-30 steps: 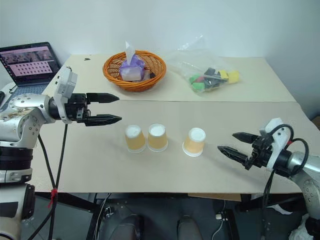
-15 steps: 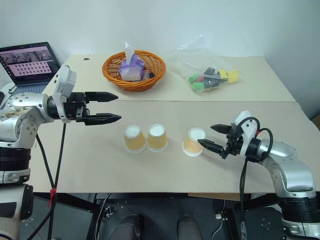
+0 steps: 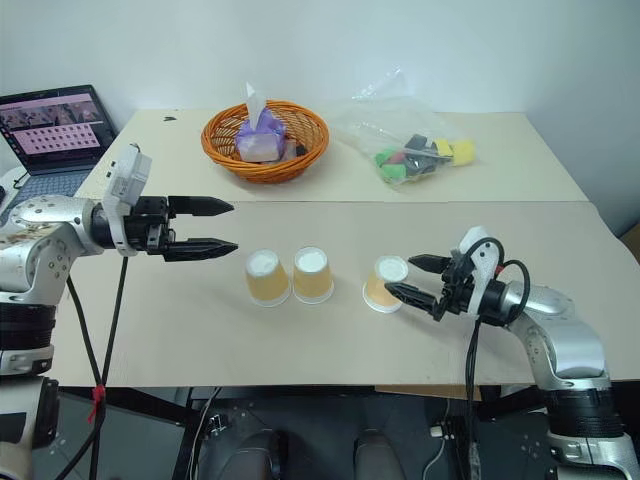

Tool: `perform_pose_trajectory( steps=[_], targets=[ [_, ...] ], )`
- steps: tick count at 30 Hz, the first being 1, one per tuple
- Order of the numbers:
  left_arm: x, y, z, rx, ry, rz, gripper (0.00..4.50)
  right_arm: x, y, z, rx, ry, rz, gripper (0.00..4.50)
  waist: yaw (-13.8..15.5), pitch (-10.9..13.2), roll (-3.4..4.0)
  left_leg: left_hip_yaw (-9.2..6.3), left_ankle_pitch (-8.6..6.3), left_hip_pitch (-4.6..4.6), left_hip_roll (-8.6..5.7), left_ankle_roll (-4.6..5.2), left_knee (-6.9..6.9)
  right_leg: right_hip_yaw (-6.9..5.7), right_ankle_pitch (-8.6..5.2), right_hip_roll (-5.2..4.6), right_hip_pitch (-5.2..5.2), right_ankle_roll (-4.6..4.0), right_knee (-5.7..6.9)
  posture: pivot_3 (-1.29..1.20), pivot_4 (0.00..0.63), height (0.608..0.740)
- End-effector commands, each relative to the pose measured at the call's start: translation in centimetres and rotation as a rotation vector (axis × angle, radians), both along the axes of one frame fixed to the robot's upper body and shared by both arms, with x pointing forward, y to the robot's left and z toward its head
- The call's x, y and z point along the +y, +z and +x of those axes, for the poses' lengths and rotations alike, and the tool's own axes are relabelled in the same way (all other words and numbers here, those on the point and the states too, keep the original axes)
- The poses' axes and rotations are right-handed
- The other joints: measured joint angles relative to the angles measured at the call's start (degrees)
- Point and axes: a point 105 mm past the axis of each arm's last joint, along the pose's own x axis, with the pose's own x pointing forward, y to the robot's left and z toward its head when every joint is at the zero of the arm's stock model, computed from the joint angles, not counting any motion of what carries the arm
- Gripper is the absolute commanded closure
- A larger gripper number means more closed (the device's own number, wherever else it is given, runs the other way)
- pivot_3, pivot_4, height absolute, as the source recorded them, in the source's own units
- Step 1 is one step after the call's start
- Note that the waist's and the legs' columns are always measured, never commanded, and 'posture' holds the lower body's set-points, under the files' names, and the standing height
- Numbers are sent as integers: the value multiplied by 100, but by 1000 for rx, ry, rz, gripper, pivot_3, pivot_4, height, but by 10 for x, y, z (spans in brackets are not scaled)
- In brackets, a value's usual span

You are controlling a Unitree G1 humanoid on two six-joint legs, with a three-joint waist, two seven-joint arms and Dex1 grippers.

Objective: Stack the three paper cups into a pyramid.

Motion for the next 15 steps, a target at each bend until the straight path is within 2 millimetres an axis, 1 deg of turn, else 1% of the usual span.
perform_pose_trajectory(
  steps=[1, 5, 12, 15],
  targets=[
    [-1, 12, -6, -67, -15, 16, 45, 2, 15, 5, -70, 17, 26, 0, -1, 0, 0, 0, 0, 0, 0, 0, 0, 0, 0, 0, 0, 0, 0, 0, 150, 740],
    [-2, 12, -8, -70, -10, 5, 45, 6, 12, 11, -65, 24, 36, 0, -7, 0, 0, 0, 0, 0, 1, 0, 0, 0, 0, 1, 0, 0, 1, 0, 150, 740],
    [0, 12, -10, -77, 7, -1, 45, 20, 10, 19, -64, 71, 28, 0, -9, 1, 1, 0, 0, 1, 2, 0, -1, 0, 0, 1, -3, 0, 2, 0, 150, 740],
    [0, 12, -11, -81, 12, -7, 45, 23, 9, 21, -65, 81, 24, 0, -9, 1, 1, 0, 0, 1, 1, 0, -1, 0, 0, 1, -2, 0, 2, 0, 150, 740]
  ],
)
